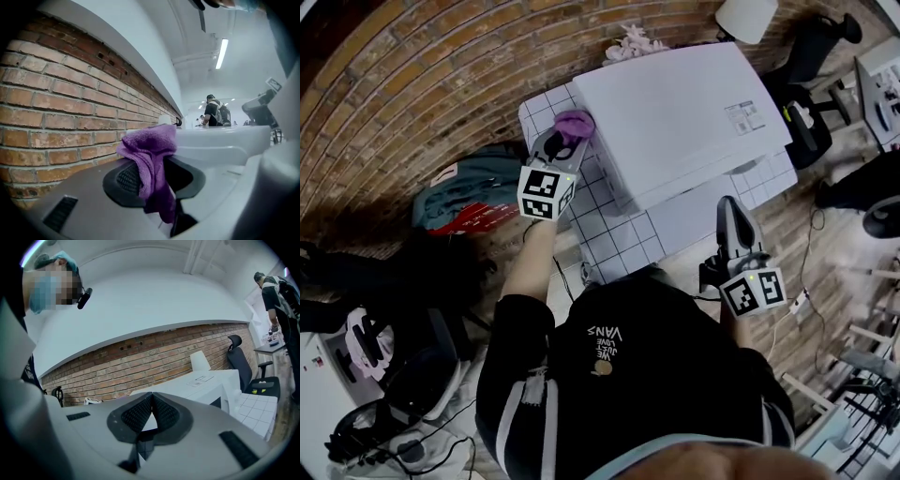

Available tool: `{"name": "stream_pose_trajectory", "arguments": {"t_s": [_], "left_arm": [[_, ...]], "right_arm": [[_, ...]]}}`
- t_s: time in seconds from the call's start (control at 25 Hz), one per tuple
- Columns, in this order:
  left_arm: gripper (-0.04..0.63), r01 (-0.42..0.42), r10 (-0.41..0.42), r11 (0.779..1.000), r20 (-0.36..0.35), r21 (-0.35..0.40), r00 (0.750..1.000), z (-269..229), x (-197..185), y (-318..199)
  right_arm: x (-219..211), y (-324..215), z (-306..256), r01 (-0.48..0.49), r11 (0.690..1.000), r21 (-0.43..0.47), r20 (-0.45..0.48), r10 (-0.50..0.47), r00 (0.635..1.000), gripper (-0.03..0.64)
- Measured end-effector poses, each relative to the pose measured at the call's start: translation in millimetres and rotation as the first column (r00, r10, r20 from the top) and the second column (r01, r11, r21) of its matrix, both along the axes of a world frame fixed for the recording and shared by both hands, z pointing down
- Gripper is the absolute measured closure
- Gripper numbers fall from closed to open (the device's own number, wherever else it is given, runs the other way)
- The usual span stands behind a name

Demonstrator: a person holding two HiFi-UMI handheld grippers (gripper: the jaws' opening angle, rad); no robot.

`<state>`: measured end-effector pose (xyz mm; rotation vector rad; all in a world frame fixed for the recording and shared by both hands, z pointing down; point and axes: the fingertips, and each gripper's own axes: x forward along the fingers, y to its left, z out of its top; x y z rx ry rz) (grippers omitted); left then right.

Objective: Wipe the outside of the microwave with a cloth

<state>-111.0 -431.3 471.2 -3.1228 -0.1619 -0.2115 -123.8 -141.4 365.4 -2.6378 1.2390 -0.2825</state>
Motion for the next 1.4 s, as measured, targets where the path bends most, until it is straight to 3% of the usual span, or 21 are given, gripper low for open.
{"name": "stream_pose_trajectory", "arguments": {"t_s": [0.16,0.36,0.64,0.84,1.16,1.4], "left_arm": [[0.465,0.047,-0.047,0.998,0.015,0.029,0.999,-1.6,29.7,-42.9],[0.465,0.092,-0.093,0.996,0.034,0.004,0.995,-0.9,53.6,-75.8],[0.465,0.124,-0.125,0.991,-0.015,-0.055,0.992,1.1,39.7,-72.1],[0.465,0.1,-0.105,0.991,-0.042,-0.09,0.994,14.4,-8.3,-31.7],[0.465,0.018,-0.018,0.99,0.002,-0.138,1.0,45.0,-89.4,70.5],[0.465,-0.085,0.087,0.985,0.007,-0.152,0.996,60.0,-115.3,135.2]], "right_arm": [[7.8,6.7,3.1,-0.024,1.0,-0.017,0.009,0.024,1.0,0.617],[13.9,9.5,9.0,-0.031,0.999,-0.037,0.025,0.032,0.999,0.617],[13.6,-2.2,4.7,0.01,1.0,-0.016,0.021,-0.01,1.0,0.617],[-1.0,-24.8,3.6,0.083,0.996,0.014,0.017,-0.083,0.996,0.618],[-33.0,-50.6,8.3,0.163,0.986,0.038,0.028,-0.164,0.986,0.617],[-50.1,-53.3,14.2,0.166,0.986,0.032,0.04,-0.167,0.985,0.617]]}}
